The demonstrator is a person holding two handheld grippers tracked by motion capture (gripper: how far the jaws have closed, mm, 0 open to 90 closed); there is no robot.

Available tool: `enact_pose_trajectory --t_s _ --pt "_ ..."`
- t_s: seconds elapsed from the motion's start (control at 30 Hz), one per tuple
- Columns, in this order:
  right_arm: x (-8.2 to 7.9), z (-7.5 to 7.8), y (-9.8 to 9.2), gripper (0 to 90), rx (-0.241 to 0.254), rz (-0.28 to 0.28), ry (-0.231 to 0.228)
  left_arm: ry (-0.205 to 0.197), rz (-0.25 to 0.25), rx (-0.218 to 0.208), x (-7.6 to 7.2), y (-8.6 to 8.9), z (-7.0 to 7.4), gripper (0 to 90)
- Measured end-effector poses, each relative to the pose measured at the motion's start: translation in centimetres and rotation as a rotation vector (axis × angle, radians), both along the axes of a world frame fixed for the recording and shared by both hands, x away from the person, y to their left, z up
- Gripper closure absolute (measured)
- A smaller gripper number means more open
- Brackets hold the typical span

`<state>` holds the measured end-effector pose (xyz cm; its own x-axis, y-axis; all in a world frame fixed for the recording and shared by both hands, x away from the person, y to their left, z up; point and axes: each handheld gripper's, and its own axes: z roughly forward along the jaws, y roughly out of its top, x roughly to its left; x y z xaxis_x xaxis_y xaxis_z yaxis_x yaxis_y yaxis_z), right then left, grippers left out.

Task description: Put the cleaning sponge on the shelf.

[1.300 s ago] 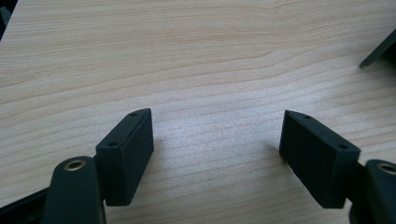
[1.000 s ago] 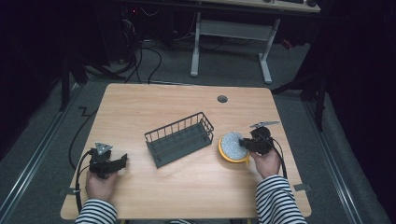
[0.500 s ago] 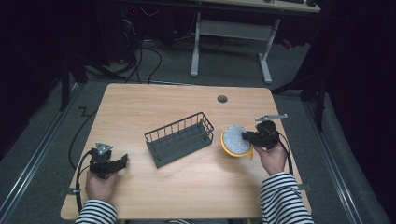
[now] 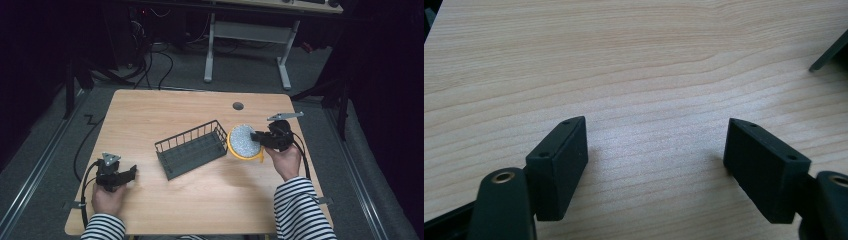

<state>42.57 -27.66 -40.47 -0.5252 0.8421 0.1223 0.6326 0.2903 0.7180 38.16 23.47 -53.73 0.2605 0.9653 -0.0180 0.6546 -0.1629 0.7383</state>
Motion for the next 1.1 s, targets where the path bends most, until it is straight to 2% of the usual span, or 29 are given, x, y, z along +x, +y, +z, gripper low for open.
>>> enact_pose_trajectory --t_s 0.1,0.43,0.87,1.1 --pt "0.4 0.9 0.7 78.3 0.021 0.018 -0.01 0.0 0.001 0.0 0.0 0.0 0.0 26.3" --pt "1.0 2.4 2.2 78.1 0.037 0.045 -0.039 0.001 0.0 0.0 0.0 0.0 0.0 26.3" --pt "2.5 3.0 4.4 78.0 0.056 0.076 -0.043 0.0 0.001 0.0 0.0 0.0 0.0 26.3" --pt "3.7 3.3 6.3 77.9 0.036 0.094 -0.048 0.0 0.001 0.0 0.0 0.0 0.0 26.2"
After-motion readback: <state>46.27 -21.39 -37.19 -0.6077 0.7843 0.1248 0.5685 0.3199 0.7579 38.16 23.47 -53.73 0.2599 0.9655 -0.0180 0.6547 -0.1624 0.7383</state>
